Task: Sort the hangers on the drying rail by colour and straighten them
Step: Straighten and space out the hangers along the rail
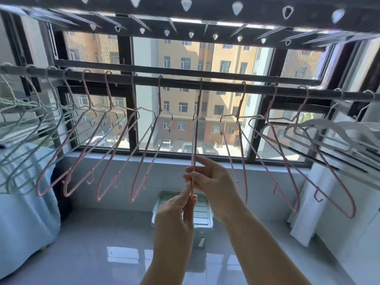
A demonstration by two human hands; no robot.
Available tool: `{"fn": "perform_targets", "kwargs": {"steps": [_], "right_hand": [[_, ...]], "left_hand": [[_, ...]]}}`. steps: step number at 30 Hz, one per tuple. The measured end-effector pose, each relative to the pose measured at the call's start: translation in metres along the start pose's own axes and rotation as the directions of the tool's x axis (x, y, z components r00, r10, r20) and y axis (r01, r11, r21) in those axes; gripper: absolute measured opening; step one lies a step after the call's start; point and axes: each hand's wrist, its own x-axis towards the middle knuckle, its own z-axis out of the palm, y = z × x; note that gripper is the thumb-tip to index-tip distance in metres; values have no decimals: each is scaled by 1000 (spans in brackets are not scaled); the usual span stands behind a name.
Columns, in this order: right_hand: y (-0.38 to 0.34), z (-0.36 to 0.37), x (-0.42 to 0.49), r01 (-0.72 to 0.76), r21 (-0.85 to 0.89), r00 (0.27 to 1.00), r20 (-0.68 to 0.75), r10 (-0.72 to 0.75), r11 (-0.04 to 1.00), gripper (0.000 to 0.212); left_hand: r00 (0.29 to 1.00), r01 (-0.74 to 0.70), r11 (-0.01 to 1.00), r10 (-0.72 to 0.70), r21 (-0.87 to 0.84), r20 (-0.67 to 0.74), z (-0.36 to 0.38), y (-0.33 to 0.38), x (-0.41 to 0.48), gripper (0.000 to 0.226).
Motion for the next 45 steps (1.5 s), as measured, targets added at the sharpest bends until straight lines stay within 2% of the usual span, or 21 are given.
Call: {"fn": "perform_targets", "kwargs": {"steps": [12, 23, 31, 34, 37, 40, 43, 45], "right_hand": [[1, -13, -2, 12, 87, 999, -43, -8, 996, 48], [8, -22, -8, 36, -53, 993, -106, -42, 998, 43], [9, -13, -12, 27, -78, 989, -144, -38, 997, 47], [7, -8, -13, 9, -84, 987, -158, -22, 996, 47], [3, -3, -15, -9, -80, 985, -173, -5, 997, 44], [1, 3, -18, -13, -301, 962, -262, -69, 953, 43], [-1, 13, -21, -5, -576, 913, -336, -231, 818, 56], [-4, 25, -25, 51, -688, 890, -297, -345, 724, 58]], "left_hand": [[999, -3, 998, 6, -60, 44, 11, 7, -1, 51], [997, -12, 994, 20, -108, 79, 14, 4, -8, 58], [982, -74, 995, 61, -69, -176, -40, 8, 16, 39], [963, -89, 996, 92, 23, -253, -57, 9, 24, 35], [951, -28, 989, 71, 145, -302, -68, -2, 29, 40], [964, 31, 981, 21, 192, -264, -76, -13, 34, 43], [982, 33, 982, 3, 185, -190, -81, -21, 36, 41], [990, 37, 984, -12, 176, -140, -83, -25, 37, 41]]}}
